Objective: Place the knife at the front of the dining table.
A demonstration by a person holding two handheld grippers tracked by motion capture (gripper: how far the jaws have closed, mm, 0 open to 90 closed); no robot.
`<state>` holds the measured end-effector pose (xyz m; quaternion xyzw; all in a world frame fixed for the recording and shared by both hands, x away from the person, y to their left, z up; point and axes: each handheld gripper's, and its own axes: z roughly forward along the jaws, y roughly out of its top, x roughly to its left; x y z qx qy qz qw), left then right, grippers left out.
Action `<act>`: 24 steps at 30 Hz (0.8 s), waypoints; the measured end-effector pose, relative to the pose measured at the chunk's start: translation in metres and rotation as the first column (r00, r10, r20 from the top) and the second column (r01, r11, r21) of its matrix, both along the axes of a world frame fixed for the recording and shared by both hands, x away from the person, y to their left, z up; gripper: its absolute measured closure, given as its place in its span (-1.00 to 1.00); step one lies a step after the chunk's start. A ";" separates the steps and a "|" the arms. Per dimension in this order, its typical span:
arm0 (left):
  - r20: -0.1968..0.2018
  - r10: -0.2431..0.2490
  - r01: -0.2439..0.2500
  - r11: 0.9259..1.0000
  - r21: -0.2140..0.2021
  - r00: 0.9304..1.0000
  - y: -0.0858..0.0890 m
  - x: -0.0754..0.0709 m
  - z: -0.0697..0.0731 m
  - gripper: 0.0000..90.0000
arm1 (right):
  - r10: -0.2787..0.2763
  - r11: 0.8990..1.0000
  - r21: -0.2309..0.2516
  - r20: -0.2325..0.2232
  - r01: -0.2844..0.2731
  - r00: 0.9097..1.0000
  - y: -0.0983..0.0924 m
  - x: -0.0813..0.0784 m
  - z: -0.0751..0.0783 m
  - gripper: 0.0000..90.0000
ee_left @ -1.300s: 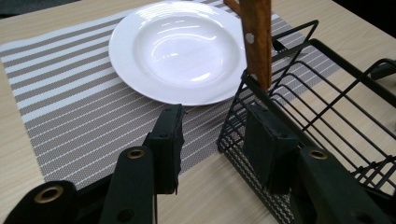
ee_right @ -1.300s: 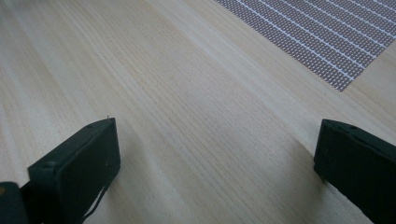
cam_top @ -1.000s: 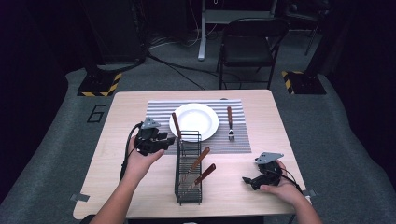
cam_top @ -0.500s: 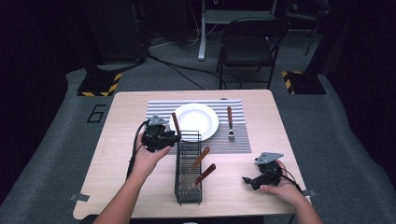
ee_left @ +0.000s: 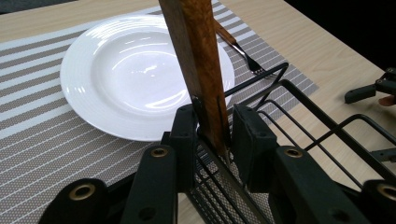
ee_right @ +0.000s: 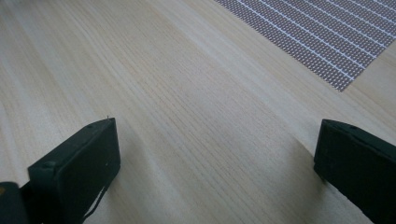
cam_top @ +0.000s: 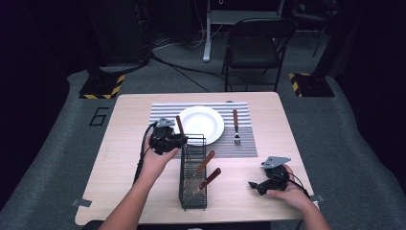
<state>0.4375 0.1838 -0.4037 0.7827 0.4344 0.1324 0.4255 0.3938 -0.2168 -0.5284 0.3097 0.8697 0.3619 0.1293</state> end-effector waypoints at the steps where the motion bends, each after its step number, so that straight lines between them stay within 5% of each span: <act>1: 0.004 -0.002 0.002 1.000 0.003 1.000 0.000 0.000 0.000 0.58 | 0.000 1.000 0.000 0.000 0.000 1.000 0.000 0.000 0.000 -1.00; 12: 0.032 0.006 -0.006 1.000 -0.001 0.999 0.001 -0.008 0.003 0.63 | -0.002 1.000 0.002 -0.002 0.002 1.000 0.000 0.000 0.000 -1.00; 24: 0.071 -0.042 0.042 0.999 -0.001 0.997 -0.005 -0.020 0.005 0.73 | -0.003 1.000 0.002 -0.002 0.003 1.000 0.000 0.000 0.000 -1.00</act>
